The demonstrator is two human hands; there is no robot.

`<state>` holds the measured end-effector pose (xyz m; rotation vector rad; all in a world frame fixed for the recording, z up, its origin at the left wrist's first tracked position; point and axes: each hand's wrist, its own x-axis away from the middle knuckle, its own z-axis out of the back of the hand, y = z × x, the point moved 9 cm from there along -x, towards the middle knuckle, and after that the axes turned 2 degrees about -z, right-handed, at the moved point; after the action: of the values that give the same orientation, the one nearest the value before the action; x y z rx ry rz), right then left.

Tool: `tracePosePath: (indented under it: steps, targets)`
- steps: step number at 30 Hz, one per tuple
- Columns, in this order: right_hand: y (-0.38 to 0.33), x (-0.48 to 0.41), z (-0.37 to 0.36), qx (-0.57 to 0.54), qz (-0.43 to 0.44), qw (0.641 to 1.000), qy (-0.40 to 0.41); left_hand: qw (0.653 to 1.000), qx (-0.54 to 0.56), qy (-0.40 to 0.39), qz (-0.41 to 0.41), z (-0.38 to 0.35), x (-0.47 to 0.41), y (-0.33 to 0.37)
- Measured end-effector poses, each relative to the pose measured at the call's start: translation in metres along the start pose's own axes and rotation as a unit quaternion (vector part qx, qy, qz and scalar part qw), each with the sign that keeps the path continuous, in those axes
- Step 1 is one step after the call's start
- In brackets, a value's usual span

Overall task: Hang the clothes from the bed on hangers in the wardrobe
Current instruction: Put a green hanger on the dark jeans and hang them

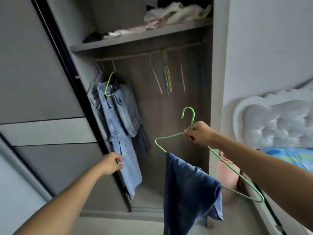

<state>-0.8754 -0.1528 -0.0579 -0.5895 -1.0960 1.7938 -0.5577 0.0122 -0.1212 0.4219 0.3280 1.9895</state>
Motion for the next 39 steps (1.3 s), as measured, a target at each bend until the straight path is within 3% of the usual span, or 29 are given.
tracePosePath:
  steps: [10, 19, 23, 27, 29, 33, 35, 39]
  targets:
    - [-0.127, -0.149, -0.075, -0.173, 0.04, 0.984, -0.001, 0.997, 0.004, 0.077, 0.001, 0.088, -0.082, -0.051]
    - [-0.255, -0.319, -0.11, -0.125, 0.196, 0.972, 0.032, 0.974, -0.016, 0.224, -0.005, 0.218, -0.212, -0.04]
    - [-0.301, -0.378, -0.118, -0.138, 0.189, 0.97, 0.064, 0.954, -0.026, 0.299, -0.011, 0.265, -0.246, -0.027]
    - [-0.335, -0.445, -0.107, -0.148, 0.174, 0.966, 0.118, 0.946, -0.034, 0.321, -0.033, 0.304, -0.289, -0.021]
    - [-0.35, -0.477, -0.099, -0.138, 0.171, 0.967, 0.132, 0.944, -0.036, 0.325, -0.041, 0.32, -0.314, -0.022]
    - [-0.378, -0.542, -0.098, -0.016, 0.159, 0.978, 0.132, 0.942, -0.041, 0.325, -0.067, 0.34, -0.362, -0.022]
    - [-0.376, -0.576, -0.095, 0.02, 0.132, 0.976, 0.17, 0.946, -0.027, 0.311, -0.086, 0.343, -0.385, -0.021]
    - [-0.36, -0.627, -0.117, 0.011, 0.107, 0.978, 0.181, 0.946, -0.054, 0.303, -0.096, 0.342, -0.417, -0.023]
